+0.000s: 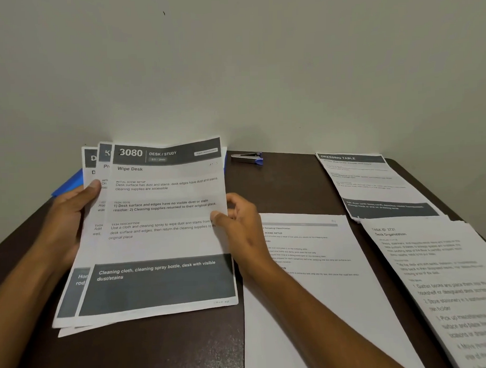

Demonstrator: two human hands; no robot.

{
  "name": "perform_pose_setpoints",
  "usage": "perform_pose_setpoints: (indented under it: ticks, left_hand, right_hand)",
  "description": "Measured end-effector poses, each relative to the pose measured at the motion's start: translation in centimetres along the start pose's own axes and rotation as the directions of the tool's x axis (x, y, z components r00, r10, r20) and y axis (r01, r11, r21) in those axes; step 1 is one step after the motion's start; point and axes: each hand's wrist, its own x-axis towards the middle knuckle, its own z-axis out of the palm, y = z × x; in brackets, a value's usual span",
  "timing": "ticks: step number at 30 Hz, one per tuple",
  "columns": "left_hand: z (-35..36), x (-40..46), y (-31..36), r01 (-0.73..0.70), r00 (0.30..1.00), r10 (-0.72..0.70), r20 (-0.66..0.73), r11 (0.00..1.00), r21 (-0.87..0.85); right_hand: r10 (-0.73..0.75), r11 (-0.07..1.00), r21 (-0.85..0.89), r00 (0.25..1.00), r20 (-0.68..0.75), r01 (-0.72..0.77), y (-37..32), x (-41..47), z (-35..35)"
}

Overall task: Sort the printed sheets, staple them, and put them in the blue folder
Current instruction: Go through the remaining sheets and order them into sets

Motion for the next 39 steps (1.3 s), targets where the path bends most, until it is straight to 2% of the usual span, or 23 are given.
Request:
perform_pose_setpoints:
  ticks: [9,19,28,33,39]
  left_hand:
    - [0.6,-0.7,0.3,-0.019,1.0,0.019,-0.01,1.0,-0.021]
    - [0.5,-1.4,0.8,0.041,0.997,-0.048,-0.068,0.995,-0.091]
    - [0.7,-1.3,1.0,-0.028,0.999,0.029,-0.035,1.0,0.009]
    - [0.7,-1.3,1.0,-0.011,1.0,0.011,-0.025,1.0,-0.011]
    - [0.8,-1.2,1.0,-0.03,0.999,0.029,-0.021,0.999,-0.018]
  right_hand:
    - [0.049,0.998,0.024,0.999,0.015,-0.05,0.2,0.1,0.1]
    - [0.063,0.997,0.046,0.998,0.011,-0.063,-0.3,-0.1,0.2]
    - [0.092,0.994,0.059,0.996,-0.016,-0.091,-0.8,-0.3,0.3]
    - [0.176,0.968,0.182,0.984,-0.006,-0.172,-1.2,-0.3,-0.1]
    - [0.18,0.923,0.338,0.983,0.046,-0.185,-1.6,-0.3,-0.6]
